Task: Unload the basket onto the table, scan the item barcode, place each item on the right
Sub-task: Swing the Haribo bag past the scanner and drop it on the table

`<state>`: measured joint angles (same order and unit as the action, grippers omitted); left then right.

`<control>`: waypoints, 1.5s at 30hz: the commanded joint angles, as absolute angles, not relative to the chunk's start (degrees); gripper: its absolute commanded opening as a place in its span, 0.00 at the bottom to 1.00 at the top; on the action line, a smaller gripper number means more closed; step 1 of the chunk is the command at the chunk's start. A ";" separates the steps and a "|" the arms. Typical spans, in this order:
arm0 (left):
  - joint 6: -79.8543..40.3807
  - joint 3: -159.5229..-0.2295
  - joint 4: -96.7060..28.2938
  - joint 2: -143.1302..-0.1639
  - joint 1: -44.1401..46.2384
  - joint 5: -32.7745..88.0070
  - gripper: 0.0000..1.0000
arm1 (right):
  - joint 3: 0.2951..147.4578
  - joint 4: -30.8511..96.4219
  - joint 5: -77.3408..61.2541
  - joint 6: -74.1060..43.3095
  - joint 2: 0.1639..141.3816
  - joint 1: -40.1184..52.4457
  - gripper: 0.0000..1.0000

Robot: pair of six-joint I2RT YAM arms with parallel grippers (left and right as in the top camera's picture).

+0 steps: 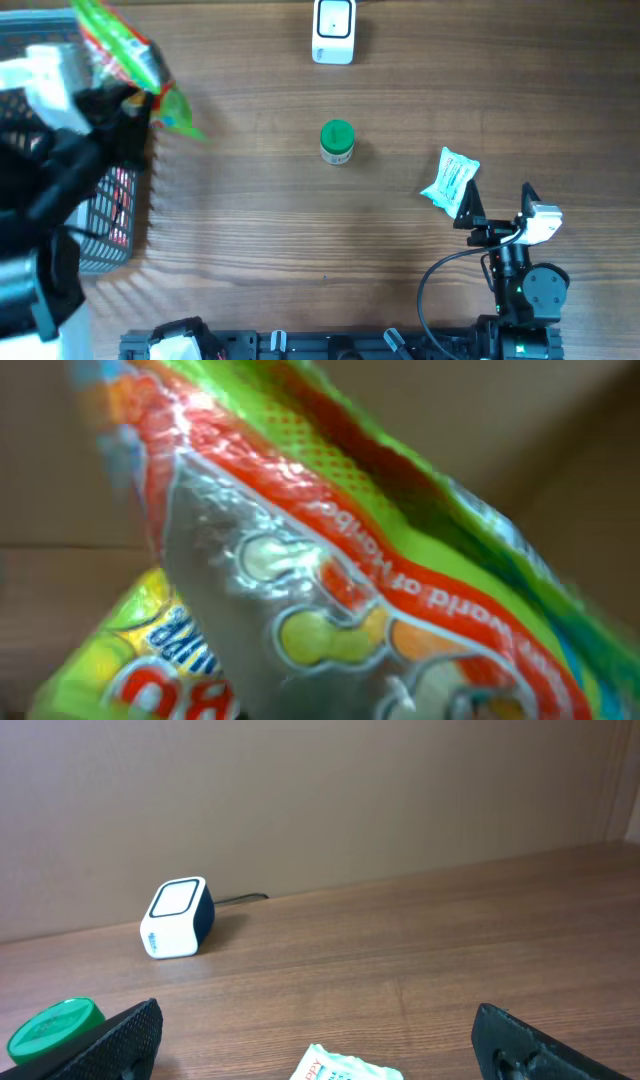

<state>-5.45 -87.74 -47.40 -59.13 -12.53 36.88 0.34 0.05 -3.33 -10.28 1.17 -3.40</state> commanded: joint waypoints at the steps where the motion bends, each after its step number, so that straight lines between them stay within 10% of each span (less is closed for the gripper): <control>1: -6.42 -87.96 -48.29 -65.52 5.89 30.81 0.04 | 0.30 -0.05 -3.01 -10.66 0.80 -3.27 1.00; 8: -6.42 -87.99 -46.83 -92.03 38.02 12.95 0.04 | 0.30 -0.05 -3.01 -10.68 0.80 -3.27 1.00; 17: -6.50 -87.99 -38.02 -114.87 45.65 12.97 0.04 | 0.30 -0.05 -3.01 -10.68 0.80 -3.27 1.00; 20: -6.48 -87.99 -36.93 -115.74 45.65 12.97 0.46 | 0.30 -0.05 -3.01 -10.68 0.80 -3.27 1.00; 22: -6.48 -87.99 -35.44 -115.72 45.65 12.97 1.00 | 0.30 -0.05 -3.01 -10.66 0.80 -3.27 1.00; 36: -6.46 -91.11 -30.11 -102.54 40.82 3.86 1.00 | 0.30 -0.05 -3.01 -10.68 0.80 -3.27 1.00; 45: -10.09 -92.90 -47.40 -65.19 14.20 -16.84 1.00 | 0.30 -0.05 -3.01 -10.66 0.80 -3.27 1.00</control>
<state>-5.32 -92.64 -46.63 -70.00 23.92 -5.04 0.34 0.05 -3.33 -10.28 1.17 -3.40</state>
